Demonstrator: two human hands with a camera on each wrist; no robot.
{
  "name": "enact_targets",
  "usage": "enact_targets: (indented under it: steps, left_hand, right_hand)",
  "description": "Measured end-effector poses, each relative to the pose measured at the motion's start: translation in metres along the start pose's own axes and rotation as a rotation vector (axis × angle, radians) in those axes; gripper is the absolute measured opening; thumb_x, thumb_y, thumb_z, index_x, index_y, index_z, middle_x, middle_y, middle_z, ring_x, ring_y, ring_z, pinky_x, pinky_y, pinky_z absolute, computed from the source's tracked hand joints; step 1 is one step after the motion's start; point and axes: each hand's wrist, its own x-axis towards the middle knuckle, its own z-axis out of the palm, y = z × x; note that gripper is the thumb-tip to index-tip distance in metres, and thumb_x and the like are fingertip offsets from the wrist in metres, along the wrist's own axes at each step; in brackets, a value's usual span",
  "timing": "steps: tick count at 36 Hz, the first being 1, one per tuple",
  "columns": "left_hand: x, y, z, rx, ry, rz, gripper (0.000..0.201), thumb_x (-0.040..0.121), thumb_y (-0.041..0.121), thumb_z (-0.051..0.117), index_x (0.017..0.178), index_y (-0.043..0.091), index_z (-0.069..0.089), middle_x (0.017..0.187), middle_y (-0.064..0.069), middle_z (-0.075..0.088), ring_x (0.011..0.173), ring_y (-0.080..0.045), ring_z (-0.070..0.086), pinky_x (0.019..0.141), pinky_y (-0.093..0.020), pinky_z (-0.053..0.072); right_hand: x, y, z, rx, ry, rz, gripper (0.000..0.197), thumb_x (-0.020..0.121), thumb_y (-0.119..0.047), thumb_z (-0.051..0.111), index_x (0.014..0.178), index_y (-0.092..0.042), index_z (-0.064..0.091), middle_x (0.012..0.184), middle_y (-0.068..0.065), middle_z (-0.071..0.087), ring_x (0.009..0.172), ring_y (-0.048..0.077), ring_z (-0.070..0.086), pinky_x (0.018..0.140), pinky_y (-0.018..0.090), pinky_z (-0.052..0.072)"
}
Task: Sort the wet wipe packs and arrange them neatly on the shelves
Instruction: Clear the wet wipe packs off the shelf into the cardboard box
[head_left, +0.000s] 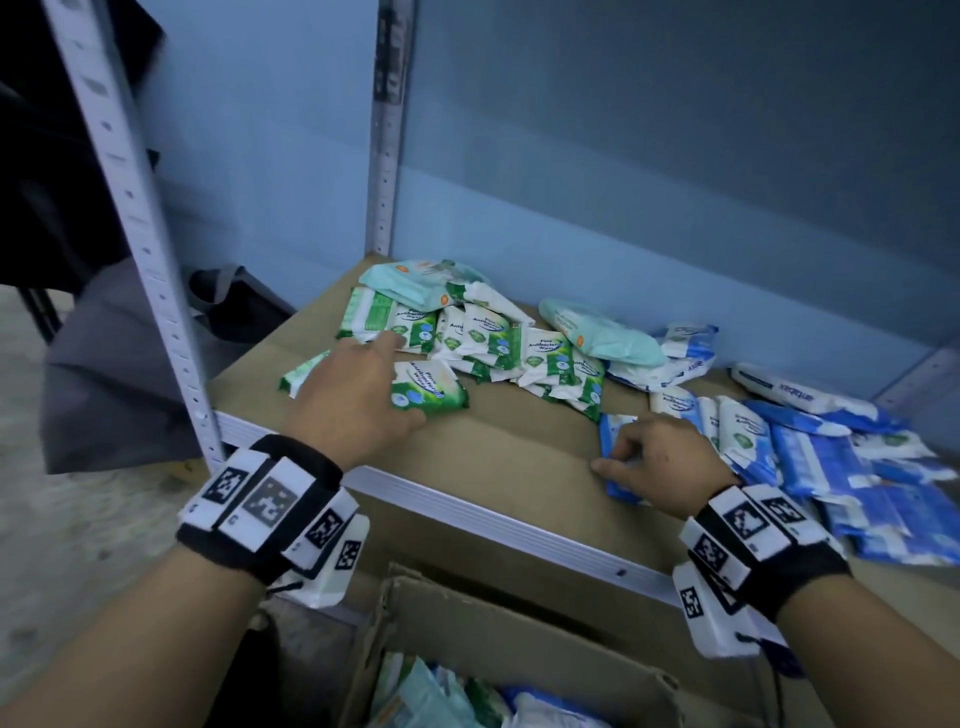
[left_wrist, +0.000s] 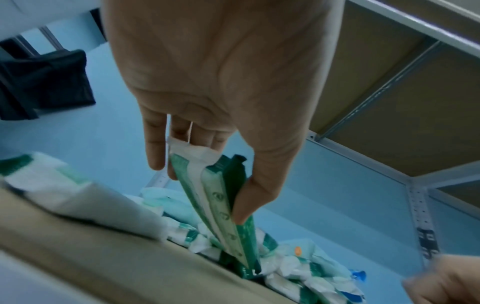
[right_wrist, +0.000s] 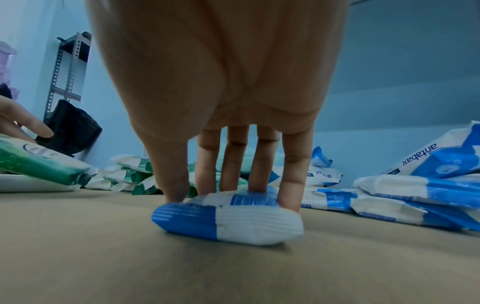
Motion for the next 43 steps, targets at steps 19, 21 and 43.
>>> enact_targets:
  steps: [19,21,43]
  left_hand:
    - [0.017,-0.051,-0.010,-0.004,0.063,-0.210,0.053,0.081,0.035,0.071,0.128,0.018,0.052,0.120,-0.009,0.062,0.108,-0.030,0.058,0.081,-0.036,0.045]
    - [0.019,-0.053,-0.008,-0.011,0.059,-0.211,0.052,0.080,0.036,0.073,0.124,0.019,0.051,0.119,-0.009,0.061,0.107,-0.029,0.057,0.080,-0.036,0.045]
    - [0.030,-0.063,0.006,-0.019,0.067,-0.194,0.054,0.073,0.039,0.078,0.112,0.020,0.045,0.097,-0.005,0.059,0.091,-0.028,0.057,0.065,-0.033,0.040]
  right_hand:
    - [-0.024,-0.011,-0.022,0.208,-0.002,0.147,0.043,0.074,-0.031,0.077,0.110,-0.021,0.056,0.094,-0.011,0.061,0.084,0.007,0.059,0.065,0.019,0.044]
    - [-0.018,-0.022,-0.032,0.255,0.065,0.114,0.039,0.074,-0.029,0.076,0.107,-0.023,0.056,0.093,-0.012,0.062,0.082,0.004,0.059,0.060,0.014,0.040]
    - [0.118,-0.095,-0.021,-0.224,0.075,0.126,0.042,0.086,-0.045,0.059,0.117,-0.017,0.058,0.115,0.012,0.061,0.102,0.032,0.060,0.071,0.030,0.040]
